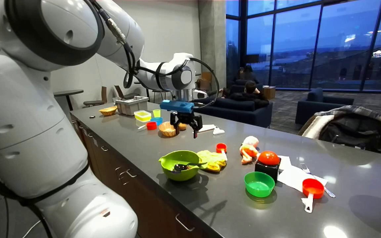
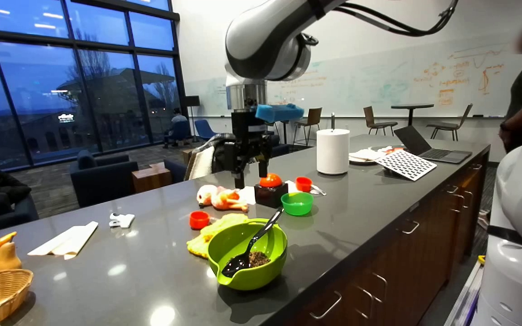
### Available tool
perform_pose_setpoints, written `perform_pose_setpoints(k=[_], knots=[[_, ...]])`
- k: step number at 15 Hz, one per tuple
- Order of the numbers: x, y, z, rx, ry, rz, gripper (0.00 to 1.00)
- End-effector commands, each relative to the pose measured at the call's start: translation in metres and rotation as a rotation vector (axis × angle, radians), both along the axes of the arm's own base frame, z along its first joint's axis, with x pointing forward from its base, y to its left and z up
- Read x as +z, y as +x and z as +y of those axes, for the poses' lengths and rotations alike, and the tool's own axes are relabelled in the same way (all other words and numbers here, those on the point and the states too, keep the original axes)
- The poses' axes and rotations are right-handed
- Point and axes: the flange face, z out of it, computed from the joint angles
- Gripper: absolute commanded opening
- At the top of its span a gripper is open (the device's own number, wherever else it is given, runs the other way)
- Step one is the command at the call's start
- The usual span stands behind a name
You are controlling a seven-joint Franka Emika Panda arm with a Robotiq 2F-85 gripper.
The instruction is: Pick up the black spoon from the lime green bowl and put it on the table
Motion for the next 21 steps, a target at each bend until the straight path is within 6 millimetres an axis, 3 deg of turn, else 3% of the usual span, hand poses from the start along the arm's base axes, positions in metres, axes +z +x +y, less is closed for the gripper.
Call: perform_pose_setpoints(k=[1,7,8,15,21], knots=[[0.004,-0.004,0.002,0.184,0.039,0.069,1.0],[0.005,-0.015,-0.004,0.467,0.029,0.256,1.0],[-0.001,-0.017,-0.005,0.393,0.025,0.203,1.0],[0.0,-0.014,-0.006,0.476,0.023,0.258,1.0],[-0.009,-0.005,-0.011,0.81,0.045,0.353,1.0]])
